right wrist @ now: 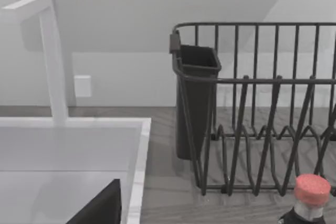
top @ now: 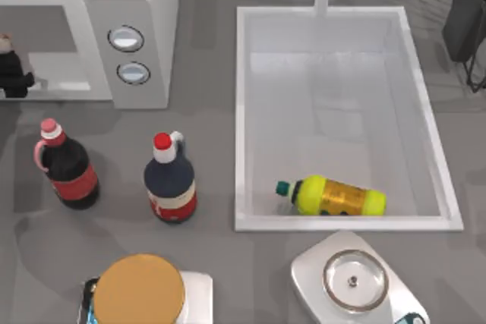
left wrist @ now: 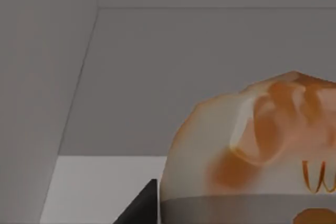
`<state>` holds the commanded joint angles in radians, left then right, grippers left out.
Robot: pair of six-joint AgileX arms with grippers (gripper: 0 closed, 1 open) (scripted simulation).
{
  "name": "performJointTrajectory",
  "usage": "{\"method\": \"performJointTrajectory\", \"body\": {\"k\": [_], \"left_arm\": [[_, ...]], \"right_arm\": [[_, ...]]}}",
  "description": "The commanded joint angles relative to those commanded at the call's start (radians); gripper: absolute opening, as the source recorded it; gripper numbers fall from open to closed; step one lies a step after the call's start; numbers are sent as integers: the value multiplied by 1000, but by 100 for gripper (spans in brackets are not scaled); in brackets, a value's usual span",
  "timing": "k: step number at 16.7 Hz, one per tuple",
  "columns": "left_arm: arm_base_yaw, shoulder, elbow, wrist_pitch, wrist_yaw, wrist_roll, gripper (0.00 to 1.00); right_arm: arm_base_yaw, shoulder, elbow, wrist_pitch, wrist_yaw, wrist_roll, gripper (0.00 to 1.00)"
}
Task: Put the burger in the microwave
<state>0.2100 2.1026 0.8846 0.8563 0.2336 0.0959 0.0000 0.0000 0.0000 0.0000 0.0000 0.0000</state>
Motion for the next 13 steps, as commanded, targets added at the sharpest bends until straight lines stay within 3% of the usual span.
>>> {"method": "performJointTrajectory", "body": {"k": [8, 13], "left_arm": [[-2, 31, 37, -26, -6, -1, 0], [-27, 191, 310, -129, -25, -11, 0]], "right_arm": [[0, 0, 0, 0, 0, 0, 100], [0, 0, 0, 0, 0, 0, 100]]}}
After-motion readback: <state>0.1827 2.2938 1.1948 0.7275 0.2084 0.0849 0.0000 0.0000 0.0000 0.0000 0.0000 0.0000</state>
